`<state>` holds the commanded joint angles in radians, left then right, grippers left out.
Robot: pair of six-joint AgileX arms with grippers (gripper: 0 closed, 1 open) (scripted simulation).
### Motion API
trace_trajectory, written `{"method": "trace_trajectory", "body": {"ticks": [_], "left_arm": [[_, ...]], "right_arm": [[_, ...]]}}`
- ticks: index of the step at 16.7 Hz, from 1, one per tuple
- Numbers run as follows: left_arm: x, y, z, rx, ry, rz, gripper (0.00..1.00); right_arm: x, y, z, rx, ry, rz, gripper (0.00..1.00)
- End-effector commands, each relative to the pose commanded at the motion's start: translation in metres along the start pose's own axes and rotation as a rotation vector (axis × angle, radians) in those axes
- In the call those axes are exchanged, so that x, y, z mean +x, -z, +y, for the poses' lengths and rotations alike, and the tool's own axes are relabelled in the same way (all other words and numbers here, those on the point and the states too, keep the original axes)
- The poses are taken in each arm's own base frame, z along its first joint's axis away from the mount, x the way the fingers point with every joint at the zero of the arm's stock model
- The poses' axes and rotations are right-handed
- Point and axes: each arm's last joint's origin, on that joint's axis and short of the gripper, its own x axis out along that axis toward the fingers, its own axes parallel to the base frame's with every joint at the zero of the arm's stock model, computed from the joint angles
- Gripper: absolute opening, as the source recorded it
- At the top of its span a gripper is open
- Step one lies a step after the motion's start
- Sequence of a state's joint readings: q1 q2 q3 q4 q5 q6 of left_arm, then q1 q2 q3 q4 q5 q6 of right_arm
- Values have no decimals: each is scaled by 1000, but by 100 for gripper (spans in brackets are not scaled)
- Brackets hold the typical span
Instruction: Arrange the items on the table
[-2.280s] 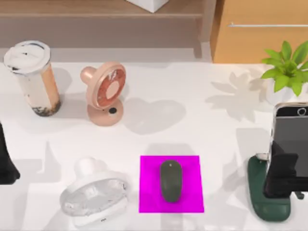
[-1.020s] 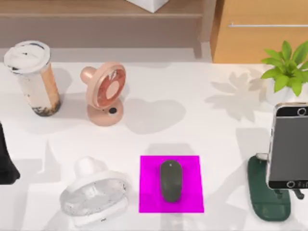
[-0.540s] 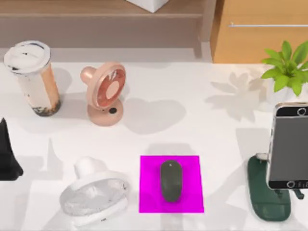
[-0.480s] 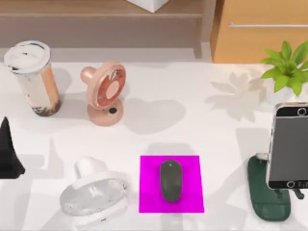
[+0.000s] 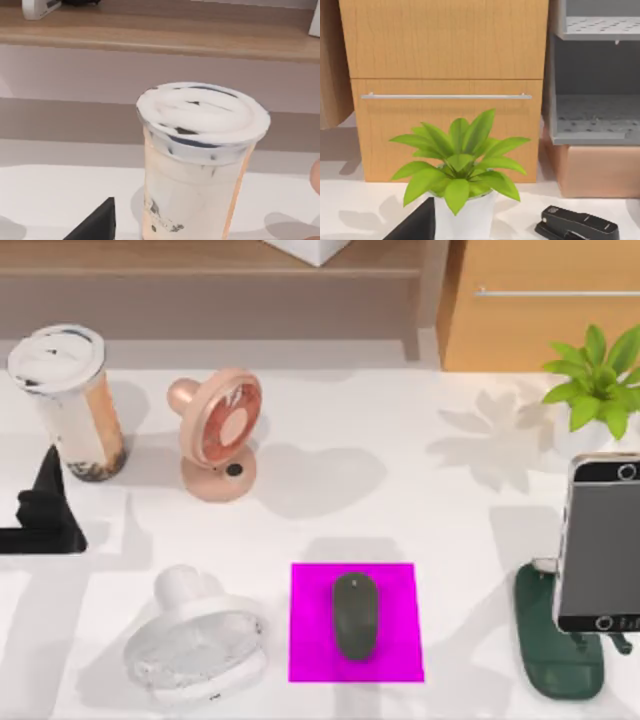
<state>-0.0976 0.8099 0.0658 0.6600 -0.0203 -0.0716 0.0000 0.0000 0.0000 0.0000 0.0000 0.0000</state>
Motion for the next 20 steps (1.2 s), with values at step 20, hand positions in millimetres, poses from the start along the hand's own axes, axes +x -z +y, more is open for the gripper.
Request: {"method": "trace_trajectory", "body": {"ticks": [20], "left_arm": [[128, 73, 2, 65, -46, 12, 100]], "right_arm": [[0, 0, 0, 0, 0, 0, 100]]}}
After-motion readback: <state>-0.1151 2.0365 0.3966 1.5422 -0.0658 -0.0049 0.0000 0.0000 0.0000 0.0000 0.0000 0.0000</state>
